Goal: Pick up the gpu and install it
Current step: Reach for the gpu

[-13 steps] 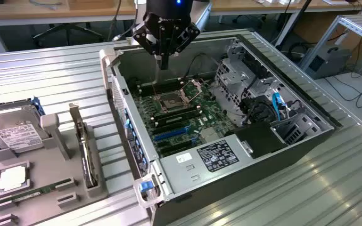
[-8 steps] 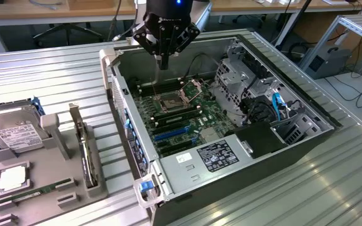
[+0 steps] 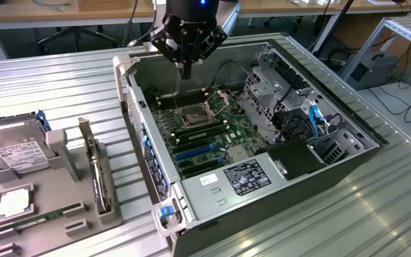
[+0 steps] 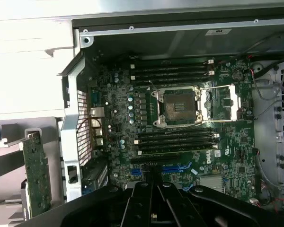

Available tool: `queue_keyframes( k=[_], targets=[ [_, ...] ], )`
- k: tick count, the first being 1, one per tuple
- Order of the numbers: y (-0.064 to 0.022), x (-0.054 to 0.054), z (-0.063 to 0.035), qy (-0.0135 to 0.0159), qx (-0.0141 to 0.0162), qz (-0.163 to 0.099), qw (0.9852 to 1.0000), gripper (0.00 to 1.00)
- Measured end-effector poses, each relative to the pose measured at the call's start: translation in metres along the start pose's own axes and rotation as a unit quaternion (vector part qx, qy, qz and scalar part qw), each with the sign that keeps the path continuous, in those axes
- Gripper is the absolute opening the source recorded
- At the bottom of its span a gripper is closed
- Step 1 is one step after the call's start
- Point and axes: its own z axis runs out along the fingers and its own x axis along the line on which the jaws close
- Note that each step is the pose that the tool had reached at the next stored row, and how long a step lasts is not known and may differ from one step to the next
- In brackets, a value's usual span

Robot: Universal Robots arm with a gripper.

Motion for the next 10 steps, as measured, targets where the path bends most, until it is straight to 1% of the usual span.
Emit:
queue_keyframes(
  k=[5, 7, 8, 10],
  targets=[
    [-0.0005, 0.006, -0.0002, 0.0000, 0.0000, 0.000, 1.0000, 0.11],
    [-0.0008, 0.011, -0.0003, 0.0000, 0.0000, 0.000, 1.0000, 0.11],
    [-0.0011, 0.015, -0.0004, 0.0000, 0.0000, 0.000, 1.0000, 0.11],
    [-0.0022, 0.030, -0.0008, 0.0000, 0.0000, 0.000, 1.0000, 0.11]
  ],
)
